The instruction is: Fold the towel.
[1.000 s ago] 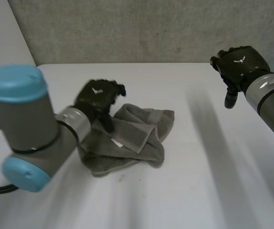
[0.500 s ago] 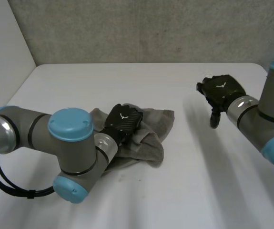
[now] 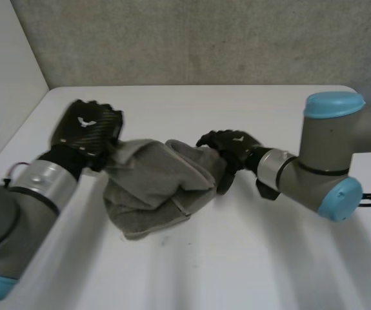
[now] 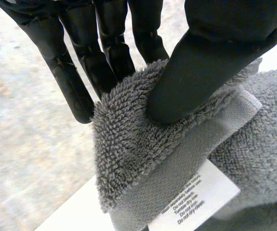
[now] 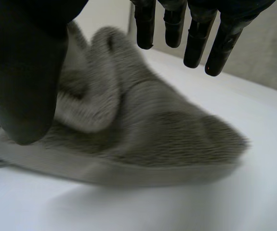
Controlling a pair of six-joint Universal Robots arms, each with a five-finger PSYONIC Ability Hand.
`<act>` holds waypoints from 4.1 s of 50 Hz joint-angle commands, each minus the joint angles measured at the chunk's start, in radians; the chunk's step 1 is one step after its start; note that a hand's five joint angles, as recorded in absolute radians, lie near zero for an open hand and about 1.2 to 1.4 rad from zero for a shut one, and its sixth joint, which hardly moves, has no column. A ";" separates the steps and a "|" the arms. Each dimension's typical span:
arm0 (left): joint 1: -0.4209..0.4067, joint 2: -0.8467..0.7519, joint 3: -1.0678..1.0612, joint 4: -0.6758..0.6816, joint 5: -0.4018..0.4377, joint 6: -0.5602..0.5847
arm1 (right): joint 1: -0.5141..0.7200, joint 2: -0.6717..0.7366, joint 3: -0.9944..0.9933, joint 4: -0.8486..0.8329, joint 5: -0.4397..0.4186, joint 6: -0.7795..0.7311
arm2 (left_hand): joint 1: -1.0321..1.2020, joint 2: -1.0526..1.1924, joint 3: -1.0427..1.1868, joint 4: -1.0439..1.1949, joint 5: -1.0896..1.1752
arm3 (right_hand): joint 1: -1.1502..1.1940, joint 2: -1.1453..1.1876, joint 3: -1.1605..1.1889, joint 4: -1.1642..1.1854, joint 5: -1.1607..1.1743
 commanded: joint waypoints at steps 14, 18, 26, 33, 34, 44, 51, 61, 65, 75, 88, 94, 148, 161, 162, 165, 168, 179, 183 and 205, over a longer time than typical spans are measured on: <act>0.191 0.175 -0.110 0.017 0.128 0.006 | 0.169 0.148 -0.159 -0.021 0.185 0.052 | 0.230 0.181 0.186 0.179 0.213 | 1.036 1.029 1.027 1.012 1.037; 0.193 0.139 -0.063 0.090 0.145 -0.002 | 0.149 0.142 -0.281 -0.069 0.222 0.065 | 0.230 0.181 0.186 0.179 0.213 | 1.163 1.157 1.154 1.140 1.164; 0.161 0.051 0.113 0.134 0.127 -0.060 | 0.080 0.025 -0.408 -0.092 0.187 0.189 | 0.230 0.181 0.186 0.179 0.213 | 1.163 1.157 1.154 1.140 1.164; 0.144 0.050 0.259 0.170 0.128 -0.181 | 0.008 -0.181 -0.418 -0.301 0.184 0.125 | 0.230 0.181 0.186 0.179 0.213 | 1.163 1.157 1.154 1.140 1.164; 0.136 0.045 0.311 0.190 0.124 -0.215 | -0.005 -0.228 -0.423 -0.364 0.175 0.091 | 0.230 0.181 0.186 0.179 0.213 | 1.163 1.157 1.154 1.140 1.164; 0.125 -0.022 0.431 0.286 0.013 -0.352 | -0.002 -0.309 -0.362 -0.320 0.089 0.039 | 0.230 0.181 0.186 0.179 0.213 | 1.163 1.157 1.154 1.140 1.164; 0.131 -0.029 0.253 0.238 0.027 -0.347 | 0.005 -0.199 -0.217 -0.037 0.040 -0.009 | 0.230 0.181 0.186 0.179 0.213 | 0.380 0.374 0.372 0.357 0.381; 0.139 0.065 0.036 0.240 0.119 -0.346 | 0.011 -0.116 0.077 -0.035 0.053 0.187 | 0.230 0.181 0.186 0.179 0.213 | -0.037 -0.043 -0.045 -0.060 -0.036; 0.139 0.120 0.002 0.238 0.119 -0.347 | 0.011 -0.125 0.142 -0.109 0.061 0.295 | 0.230 0.181 0.186 0.179 0.213 | -0.025 -0.031 -0.033 -0.048 -0.024; 0.133 0.301 -0.092 0.224 0.116 -0.360 | 0.130 -0.089 0.134 -0.239 0.122 0.495 | 0.230 0.181 0.186 0.179 0.213 | -0.013 -0.019 -0.022 -0.037 -0.012; 0.141 0.379 -0.122 0.215 0.112 -0.363 | 0.276 0.146 -0.076 -0.288 0.179 0.528 | 0.230 0.181 0.186 0.179 0.213 | 0.136 0.130 0.127 0.112 0.137; 0.142 0.385 -0.124 0.215 0.109 -0.366 | 0.279 0.230 -0.176 -0.294 0.291 0.529 | 0.230 0.181 0.186 0.179 0.213 | 0.485 0.479 0.477 0.462 0.486; 0.079 -0.426 0.382 0.148 0.136 -0.294 | -0.057 0.201 -0.688 0.405 0.237 -0.877 | 0.230 0.181 0.186 0.179 0.213 | 1.163 1.157 1.154 1.140 1.164; 0.059 -0.454 0.976 0.195 0.119 -0.315 | -0.028 0.128 -0.934 -0.163 0.219 -0.732 | 0.230 0.181 0.186 0.179 0.213 | 1.163 1.157 1.154 1.140 1.164; 0.059 -0.454 0.976 0.195 0.119 -0.315 | -0.028 0.128 -0.934 -0.163 0.219 -0.731 | 0.230 0.181 0.186 0.179 0.213 | 1.163 1.157 1.154 1.140 1.164; 0.065 -0.461 0.951 0.184 0.121 -0.375 | -0.029 0.073 -0.786 -0.089 0.193 -0.683 | 0.230 0.181 0.186 0.179 0.213 | 1.163 1.157 1.154 1.140 1.164; 0.079 -0.463 0.840 0.174 0.125 -0.387 | -0.029 0.037 -0.646 0.003 0.150 -0.684 | 0.230 0.181 0.186 0.179 0.213 | 1.163 1.157 1.154 1.140 1.164; 0.130 -0.503 0.384 0.235 0.147 -0.318 | -0.029 0.043 -0.203 0.169 0.104 -0.673 | 0.230 0.181 0.186 0.179 0.213 | 1.163 1.157 1.154 1.140 1.164; 0.148 -0.524 0.293 0.244 0.156 -0.246 | -0.029 0.076 -0.102 0.137 0.099 -0.675 | 0.230 0.181 0.186 0.179 0.213 | 1.163 1.157 1.154 1.140 1.164; 0.266 -0.239 0.108 0.244 0.158 -0.251 | -0.089 -0.191 0.273 -0.215 0.096 -0.190 | 0.230 0.181 0.186 0.179 0.213 | 0.134 0.127 0.125 0.110 0.135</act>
